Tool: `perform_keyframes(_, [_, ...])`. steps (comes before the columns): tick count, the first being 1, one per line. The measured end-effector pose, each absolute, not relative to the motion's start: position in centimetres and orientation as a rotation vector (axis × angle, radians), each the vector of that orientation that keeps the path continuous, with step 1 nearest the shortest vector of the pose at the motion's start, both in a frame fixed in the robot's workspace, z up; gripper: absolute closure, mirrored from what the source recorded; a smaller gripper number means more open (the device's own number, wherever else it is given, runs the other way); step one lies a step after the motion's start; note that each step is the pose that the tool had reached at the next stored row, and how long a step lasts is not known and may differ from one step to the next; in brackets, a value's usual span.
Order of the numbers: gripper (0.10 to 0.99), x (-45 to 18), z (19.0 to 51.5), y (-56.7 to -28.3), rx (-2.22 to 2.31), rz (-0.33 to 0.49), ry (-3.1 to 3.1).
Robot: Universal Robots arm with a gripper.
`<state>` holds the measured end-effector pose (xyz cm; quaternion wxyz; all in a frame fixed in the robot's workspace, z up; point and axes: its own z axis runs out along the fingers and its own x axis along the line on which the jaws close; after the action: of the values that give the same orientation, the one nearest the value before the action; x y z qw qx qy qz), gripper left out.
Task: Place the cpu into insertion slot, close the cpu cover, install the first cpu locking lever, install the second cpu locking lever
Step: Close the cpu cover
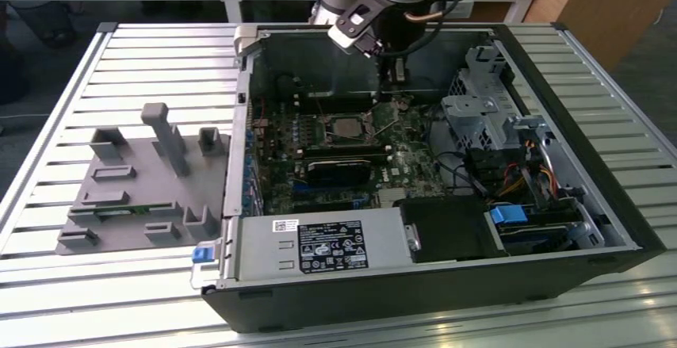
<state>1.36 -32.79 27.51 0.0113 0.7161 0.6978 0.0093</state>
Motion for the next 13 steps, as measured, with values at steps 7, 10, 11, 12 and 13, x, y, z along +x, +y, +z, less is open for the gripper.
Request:
perform_keyframes(7, [0.980, 2.2, 27.5, -32.8, 2.232, 0.027, 2.180])
perform_keyframes(10, [0.980, 2.7, 27.5, -32.8, 2.233, 0.025, 2.181])
perform_keyframes(11, [0.980, 2.9, 27.5, -32.8, 2.233, 0.025, 2.181])
perform_keyframes(12, [0.980, 3.0, 27.4, -32.8, 2.234, 0.024, 2.181])
perform_keyframes(13, [0.980, 3.2, 27.4, -32.8, 2.234, 0.024, 2.182])
